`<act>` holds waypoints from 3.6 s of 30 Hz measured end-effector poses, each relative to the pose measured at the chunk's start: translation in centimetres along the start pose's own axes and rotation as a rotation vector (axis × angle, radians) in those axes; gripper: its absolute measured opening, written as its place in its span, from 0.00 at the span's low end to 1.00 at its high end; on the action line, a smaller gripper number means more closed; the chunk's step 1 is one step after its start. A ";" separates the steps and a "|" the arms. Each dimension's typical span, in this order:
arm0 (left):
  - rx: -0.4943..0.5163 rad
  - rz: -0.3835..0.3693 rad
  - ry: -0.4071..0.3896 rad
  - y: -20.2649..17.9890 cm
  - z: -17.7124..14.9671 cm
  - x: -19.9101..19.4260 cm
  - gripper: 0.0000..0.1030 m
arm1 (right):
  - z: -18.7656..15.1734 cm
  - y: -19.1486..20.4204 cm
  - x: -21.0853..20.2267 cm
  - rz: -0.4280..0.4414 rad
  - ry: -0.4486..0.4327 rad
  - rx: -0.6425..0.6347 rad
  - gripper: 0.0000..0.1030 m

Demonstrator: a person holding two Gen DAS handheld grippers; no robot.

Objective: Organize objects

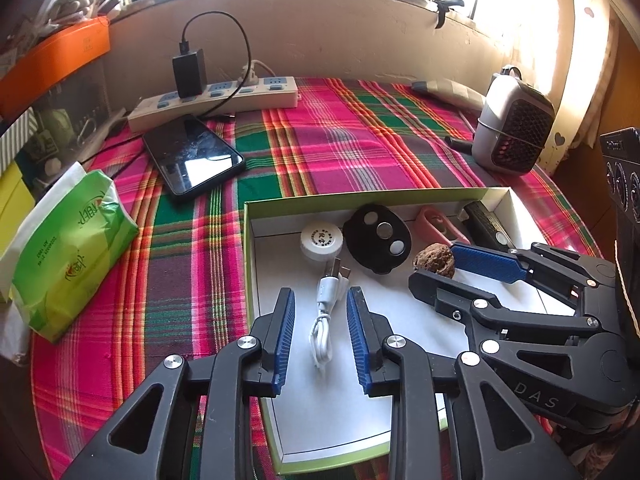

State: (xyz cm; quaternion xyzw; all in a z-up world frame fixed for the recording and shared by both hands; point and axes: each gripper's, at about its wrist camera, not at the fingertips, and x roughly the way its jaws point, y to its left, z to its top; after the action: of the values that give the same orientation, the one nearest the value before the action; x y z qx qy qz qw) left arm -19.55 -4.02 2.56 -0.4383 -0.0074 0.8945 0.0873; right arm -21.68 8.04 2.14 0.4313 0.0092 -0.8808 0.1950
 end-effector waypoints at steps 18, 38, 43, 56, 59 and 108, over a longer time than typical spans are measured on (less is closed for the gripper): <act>-0.014 -0.013 -0.040 -0.9 -2.1 -3.4 0.25 | -1.6 0.3 -3.5 -0.015 -0.060 0.041 0.45; -0.039 -0.095 -0.094 -3.1 -6.6 -7.4 0.27 | -6.3 0.3 -8.9 -0.074 -0.147 0.087 0.45; -0.038 -0.126 -0.093 -3.6 -7.7 -7.6 0.30 | -7.6 -0.5 -9.9 -0.083 -0.162 0.121 0.45; -0.046 -0.190 -0.087 -4.0 -9.2 -7.6 0.36 | -10.3 -1.4 -10.4 -0.136 -0.150 0.120 0.46; -0.047 -0.206 -0.084 -4.2 -9.3 -7.5 0.36 | -11.0 -1.8 -10.4 -0.137 -0.144 0.130 0.46; -0.007 -0.147 -0.036 -5.0 -9.1 -4.4 0.40 | -10.4 -1.3 -8.5 -0.209 -0.091 0.208 0.50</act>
State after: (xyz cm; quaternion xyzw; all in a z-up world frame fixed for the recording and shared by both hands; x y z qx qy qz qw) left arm -9.04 -0.43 0.84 -0.4209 -0.0444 0.8933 0.1512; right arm -9.55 13.99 1.87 0.4056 -0.0460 -0.9111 0.0571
